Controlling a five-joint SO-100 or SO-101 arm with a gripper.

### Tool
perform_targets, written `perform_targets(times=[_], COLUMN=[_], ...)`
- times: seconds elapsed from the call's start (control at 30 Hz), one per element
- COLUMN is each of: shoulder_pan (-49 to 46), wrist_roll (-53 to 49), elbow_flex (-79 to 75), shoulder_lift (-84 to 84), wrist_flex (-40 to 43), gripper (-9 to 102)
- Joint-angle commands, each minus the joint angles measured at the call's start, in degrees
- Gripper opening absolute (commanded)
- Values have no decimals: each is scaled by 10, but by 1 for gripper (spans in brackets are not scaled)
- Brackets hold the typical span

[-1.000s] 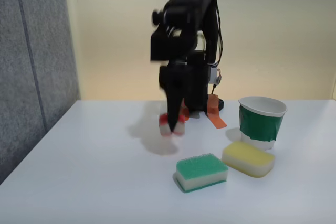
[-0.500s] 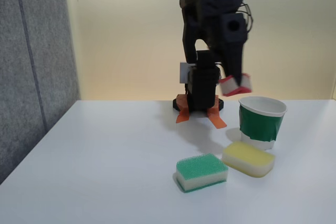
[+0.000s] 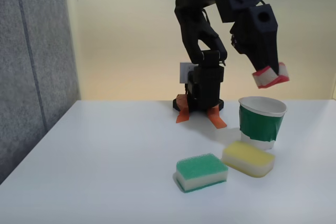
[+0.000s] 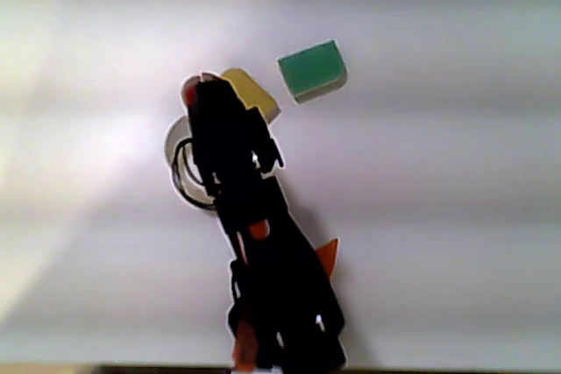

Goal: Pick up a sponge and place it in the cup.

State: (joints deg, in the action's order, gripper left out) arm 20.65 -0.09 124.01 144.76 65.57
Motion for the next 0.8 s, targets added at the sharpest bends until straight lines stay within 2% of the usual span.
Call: perform_targets(times=[0.0,0.17,0.57,0.77], shoulder_pan=[25,45,50,65], wrist_roll=[-4,-4,-29,-28], elbow_flex=[6,36,71,66], shoulder_lift=[18,30,36,16], wrist_flex=[3,28,175,195], gripper=[0,0,0,0])
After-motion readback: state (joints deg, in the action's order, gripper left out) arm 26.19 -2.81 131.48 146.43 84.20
